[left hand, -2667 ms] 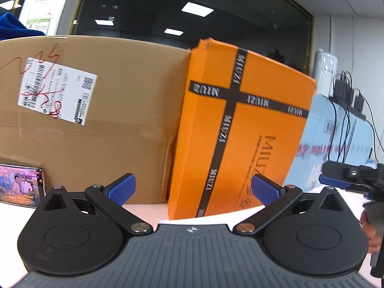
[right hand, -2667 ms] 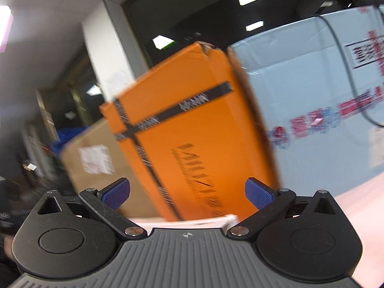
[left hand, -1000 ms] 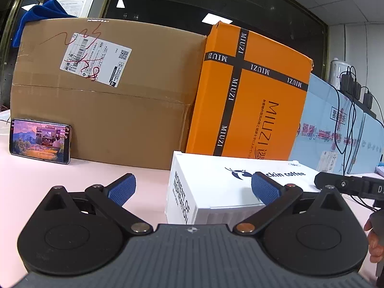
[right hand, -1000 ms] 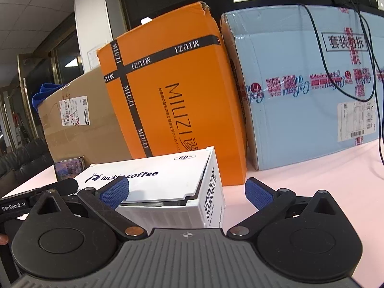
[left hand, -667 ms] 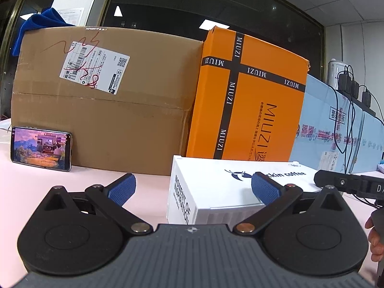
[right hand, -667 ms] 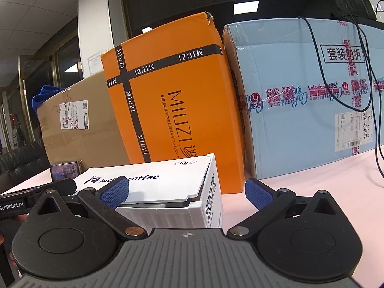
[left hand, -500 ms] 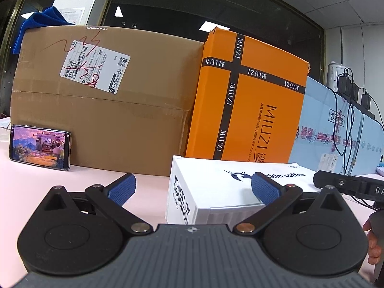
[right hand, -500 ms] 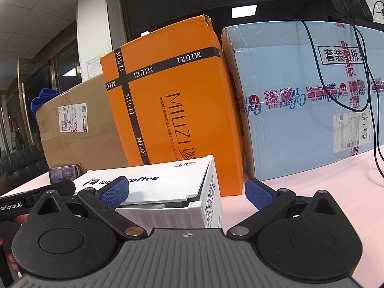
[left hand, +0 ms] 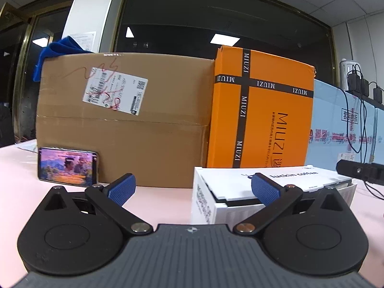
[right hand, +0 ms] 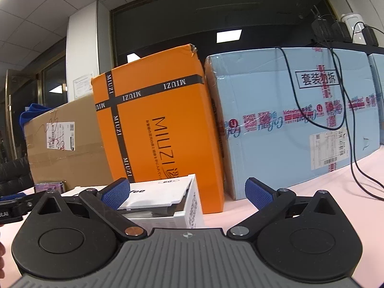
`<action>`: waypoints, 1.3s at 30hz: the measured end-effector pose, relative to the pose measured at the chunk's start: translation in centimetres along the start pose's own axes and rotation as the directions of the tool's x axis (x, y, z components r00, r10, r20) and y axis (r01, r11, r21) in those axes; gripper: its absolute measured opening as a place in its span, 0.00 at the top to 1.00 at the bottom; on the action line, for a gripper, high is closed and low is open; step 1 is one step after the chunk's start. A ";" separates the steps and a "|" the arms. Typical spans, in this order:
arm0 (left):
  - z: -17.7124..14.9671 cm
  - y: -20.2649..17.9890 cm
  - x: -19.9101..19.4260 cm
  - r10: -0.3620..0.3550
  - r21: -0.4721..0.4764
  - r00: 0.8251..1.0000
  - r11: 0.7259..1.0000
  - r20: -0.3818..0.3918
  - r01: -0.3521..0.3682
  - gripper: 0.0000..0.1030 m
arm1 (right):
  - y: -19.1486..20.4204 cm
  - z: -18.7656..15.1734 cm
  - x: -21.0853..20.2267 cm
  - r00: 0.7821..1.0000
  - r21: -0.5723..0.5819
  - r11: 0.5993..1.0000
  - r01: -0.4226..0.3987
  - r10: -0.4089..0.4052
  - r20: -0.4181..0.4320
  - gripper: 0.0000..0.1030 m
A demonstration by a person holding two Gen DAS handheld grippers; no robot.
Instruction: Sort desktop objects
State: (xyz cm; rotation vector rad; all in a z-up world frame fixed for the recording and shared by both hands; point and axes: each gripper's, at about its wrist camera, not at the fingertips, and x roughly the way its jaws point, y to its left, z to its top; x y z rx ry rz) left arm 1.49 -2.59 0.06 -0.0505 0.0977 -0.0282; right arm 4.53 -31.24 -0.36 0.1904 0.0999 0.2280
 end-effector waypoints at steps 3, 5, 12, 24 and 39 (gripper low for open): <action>0.0 0.3 -0.7 0.020 0.021 1.000 1.000 0.006 -0.020 0.00 | -0.1 0.0 -0.4 1.000 -0.007 1.000 0.016 -0.016 0.006 0.00; 0.0 0.5 -1.0 0.033 0.044 0.999 0.998 0.010 -0.033 0.00 | -0.2 0.1 -0.9 1.000 -0.015 1.000 0.026 -0.026 0.015 0.00; -0.1 1.8 -2.2 0.090 0.052 0.996 0.995 -0.003 -0.089 0.00 | -0.2 0.0 -2.9 0.997 -0.081 0.995 0.062 -0.058 0.042 0.00; -0.5 2.4 -1.2 0.038 0.036 0.996 0.999 -0.083 -0.035 0.00 | -0.6 -0.2 -3.4 0.997 -0.100 0.992 0.074 -0.073 0.010 0.00; -0.4 2.5 -2.4 0.128 0.023 0.992 0.992 -0.016 -0.128 0.00 | -1.2 0.0 -2.9 0.998 -0.060 0.997 0.052 -0.054 -0.022 0.00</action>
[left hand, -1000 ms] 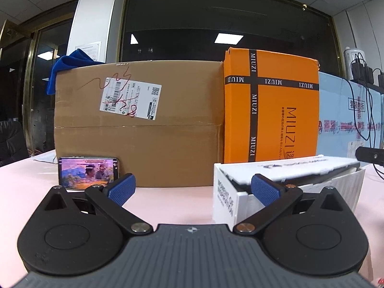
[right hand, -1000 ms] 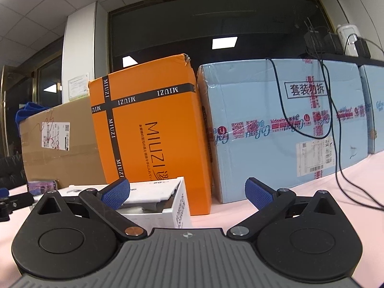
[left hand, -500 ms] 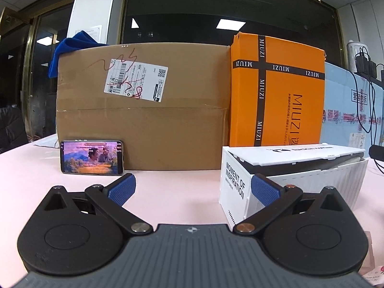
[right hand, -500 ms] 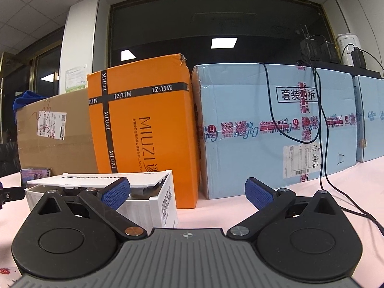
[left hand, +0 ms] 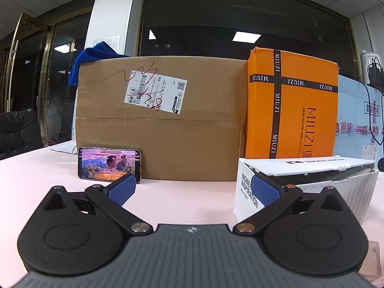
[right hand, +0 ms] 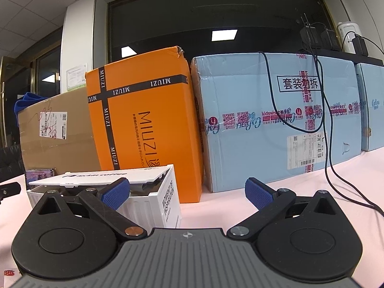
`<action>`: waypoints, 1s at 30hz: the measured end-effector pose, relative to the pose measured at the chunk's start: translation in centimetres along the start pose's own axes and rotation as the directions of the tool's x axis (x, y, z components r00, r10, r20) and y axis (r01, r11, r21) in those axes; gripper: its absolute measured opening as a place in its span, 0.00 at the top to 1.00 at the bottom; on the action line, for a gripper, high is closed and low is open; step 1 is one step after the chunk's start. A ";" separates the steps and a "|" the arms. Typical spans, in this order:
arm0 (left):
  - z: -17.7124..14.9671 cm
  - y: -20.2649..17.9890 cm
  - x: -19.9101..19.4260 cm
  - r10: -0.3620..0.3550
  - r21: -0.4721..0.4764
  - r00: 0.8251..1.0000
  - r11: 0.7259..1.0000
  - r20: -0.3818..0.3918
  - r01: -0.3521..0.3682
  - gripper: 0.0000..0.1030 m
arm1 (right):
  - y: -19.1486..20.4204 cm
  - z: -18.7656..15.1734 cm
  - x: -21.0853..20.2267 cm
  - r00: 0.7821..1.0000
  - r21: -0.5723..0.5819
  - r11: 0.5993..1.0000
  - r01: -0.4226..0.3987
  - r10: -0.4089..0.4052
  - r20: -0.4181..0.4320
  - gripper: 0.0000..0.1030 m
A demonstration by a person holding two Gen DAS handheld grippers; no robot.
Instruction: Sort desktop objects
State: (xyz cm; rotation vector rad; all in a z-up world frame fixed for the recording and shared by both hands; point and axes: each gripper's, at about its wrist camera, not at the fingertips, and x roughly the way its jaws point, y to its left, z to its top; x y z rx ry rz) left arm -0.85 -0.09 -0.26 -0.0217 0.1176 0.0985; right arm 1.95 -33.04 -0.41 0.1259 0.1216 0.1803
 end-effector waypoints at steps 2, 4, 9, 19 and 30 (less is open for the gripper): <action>0.0 0.1 0.1 0.005 -0.002 1.000 1.000 -0.006 -0.005 0.00 | 0.1 0.0 0.0 1.000 -0.003 1.000 0.000 0.000 0.000 0.00; 0.1 0.0 0.1 0.019 -0.001 1.000 1.000 -0.008 -0.019 0.00 | 0.1 0.0 0.0 1.000 -0.009 1.000 -0.003 0.003 -0.001 0.00; 0.1 -0.3 0.0 0.015 0.021 1.000 1.000 0.000 -0.015 0.00 | 0.1 0.0 0.1 1.000 -0.007 1.000 -0.004 0.004 -0.003 0.00; 0.0 -0.4 0.2 0.001 0.025 1.000 1.000 -0.011 -0.001 0.00 | 0.0 0.0 0.1 1.000 -0.005 1.000 -0.009 0.009 -0.006 0.00; 0.0 -0.4 0.3 -0.001 0.025 1.000 1.000 -0.018 0.002 0.00 | 0.1 0.0 0.0 1.000 -0.008 1.000 -0.014 0.014 -0.005 0.00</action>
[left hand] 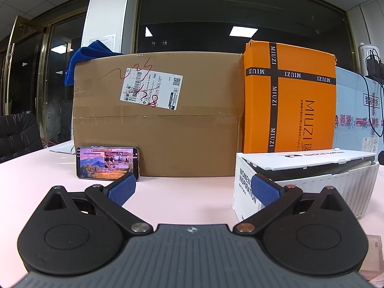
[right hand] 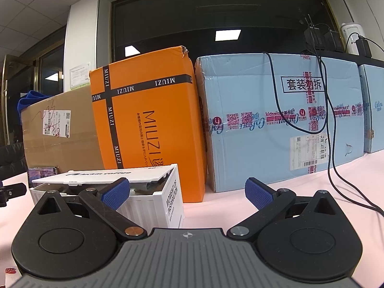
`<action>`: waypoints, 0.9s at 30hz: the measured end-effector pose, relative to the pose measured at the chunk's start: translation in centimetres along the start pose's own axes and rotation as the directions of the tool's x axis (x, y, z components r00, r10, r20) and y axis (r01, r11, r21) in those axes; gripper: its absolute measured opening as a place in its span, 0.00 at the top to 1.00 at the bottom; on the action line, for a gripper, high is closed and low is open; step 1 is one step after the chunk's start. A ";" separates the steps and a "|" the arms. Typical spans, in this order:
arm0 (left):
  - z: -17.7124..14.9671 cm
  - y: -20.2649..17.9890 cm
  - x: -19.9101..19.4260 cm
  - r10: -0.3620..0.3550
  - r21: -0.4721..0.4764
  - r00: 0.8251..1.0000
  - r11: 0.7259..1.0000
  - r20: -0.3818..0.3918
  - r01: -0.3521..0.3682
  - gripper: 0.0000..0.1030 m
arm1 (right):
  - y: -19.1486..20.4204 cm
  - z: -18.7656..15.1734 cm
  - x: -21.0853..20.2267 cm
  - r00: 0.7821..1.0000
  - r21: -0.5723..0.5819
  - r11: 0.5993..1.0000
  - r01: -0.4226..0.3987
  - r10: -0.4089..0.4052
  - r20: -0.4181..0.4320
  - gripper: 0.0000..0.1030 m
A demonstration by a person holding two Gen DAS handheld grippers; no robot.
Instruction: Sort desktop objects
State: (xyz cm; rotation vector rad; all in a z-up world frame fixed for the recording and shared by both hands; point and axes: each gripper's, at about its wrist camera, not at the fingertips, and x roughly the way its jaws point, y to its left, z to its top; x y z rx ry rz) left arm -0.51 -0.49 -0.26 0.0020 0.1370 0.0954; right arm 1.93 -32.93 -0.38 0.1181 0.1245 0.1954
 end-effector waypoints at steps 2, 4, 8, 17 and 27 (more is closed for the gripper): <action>0.0 0.0 0.0 -0.001 -0.001 1.000 1.000 -0.001 0.001 0.00 | 0.0 0.0 0.0 1.000 0.001 1.000 0.000 0.000 -0.002 0.00; 0.0 0.0 0.1 -0.001 -0.002 1.000 1.000 -0.004 0.001 0.00 | 0.0 0.0 0.1 1.000 0.002 1.000 0.000 0.000 -0.002 0.00; 0.0 0.1 0.1 -0.001 -0.003 1.000 1.000 -0.007 0.001 0.00 | 0.0 0.0 0.0 1.000 0.004 1.000 0.000 0.000 -0.001 0.00; 0.0 0.0 0.1 0.000 -0.002 1.000 1.000 -0.005 0.000 0.00 | -0.1 0.0 0.0 1.000 0.004 1.000 -0.001 0.001 -0.003 0.00; 0.0 0.1 0.0 -0.002 -0.004 1.000 1.000 -0.006 0.002 0.00 | -0.1 0.0 0.2 1.000 0.006 1.000 -0.002 0.002 -0.007 0.00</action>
